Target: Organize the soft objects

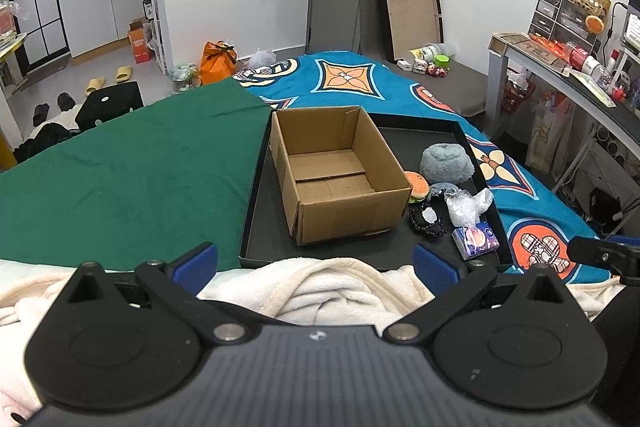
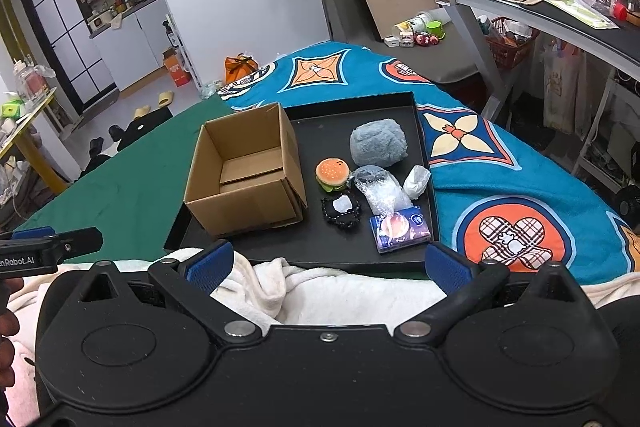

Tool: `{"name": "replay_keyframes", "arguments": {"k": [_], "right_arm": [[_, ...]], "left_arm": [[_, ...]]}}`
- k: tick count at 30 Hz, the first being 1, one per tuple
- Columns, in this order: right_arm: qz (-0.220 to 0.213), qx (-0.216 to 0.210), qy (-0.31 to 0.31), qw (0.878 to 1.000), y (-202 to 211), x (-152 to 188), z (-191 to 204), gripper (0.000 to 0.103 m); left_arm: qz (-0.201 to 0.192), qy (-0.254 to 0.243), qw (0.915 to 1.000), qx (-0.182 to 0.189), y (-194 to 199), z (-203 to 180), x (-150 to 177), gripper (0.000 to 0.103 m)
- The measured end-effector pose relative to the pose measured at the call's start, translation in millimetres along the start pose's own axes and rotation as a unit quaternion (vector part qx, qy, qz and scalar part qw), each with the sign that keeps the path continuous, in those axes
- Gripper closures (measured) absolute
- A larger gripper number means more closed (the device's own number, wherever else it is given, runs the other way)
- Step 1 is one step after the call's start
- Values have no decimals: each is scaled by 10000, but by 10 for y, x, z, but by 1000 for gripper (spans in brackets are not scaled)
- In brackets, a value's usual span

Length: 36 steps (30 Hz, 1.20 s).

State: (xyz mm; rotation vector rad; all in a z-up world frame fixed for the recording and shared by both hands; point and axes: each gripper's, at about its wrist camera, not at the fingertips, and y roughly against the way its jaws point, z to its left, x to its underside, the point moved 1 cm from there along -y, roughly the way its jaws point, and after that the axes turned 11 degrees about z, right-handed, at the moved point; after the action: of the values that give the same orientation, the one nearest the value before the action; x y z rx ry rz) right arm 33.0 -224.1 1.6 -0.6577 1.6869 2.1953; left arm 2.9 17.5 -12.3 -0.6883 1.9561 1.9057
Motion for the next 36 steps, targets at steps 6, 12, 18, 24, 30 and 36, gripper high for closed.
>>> {"name": "replay_keyframes", "arguments": {"k": [6, 12, 18, 24, 30, 36], "right_arm": [[-60, 56, -15, 10000, 22, 5, 4, 0], [-93, 114, -7, 9999, 31, 7, 5, 0], [-85, 89, -12, 9999, 39, 15, 10, 0], [-83, 107, -14, 9999, 45, 34, 28, 0], [-69, 103, -34, 9999, 21, 45, 45, 0], [-11, 70, -87, 9999, -17, 47, 19, 0]], "left_arm": [[7, -18, 10000, 28, 9, -10, 11, 0], [0, -27, 10000, 39, 21, -24, 25, 0], [-16, -39, 10000, 60, 36, -24, 33, 0], [-16, -41, 10000, 67, 36, -30, 29, 0], [-24, -46, 9999, 103, 39, -32, 52, 0], [7, -42, 9999, 125, 18, -27, 53, 0]]}}
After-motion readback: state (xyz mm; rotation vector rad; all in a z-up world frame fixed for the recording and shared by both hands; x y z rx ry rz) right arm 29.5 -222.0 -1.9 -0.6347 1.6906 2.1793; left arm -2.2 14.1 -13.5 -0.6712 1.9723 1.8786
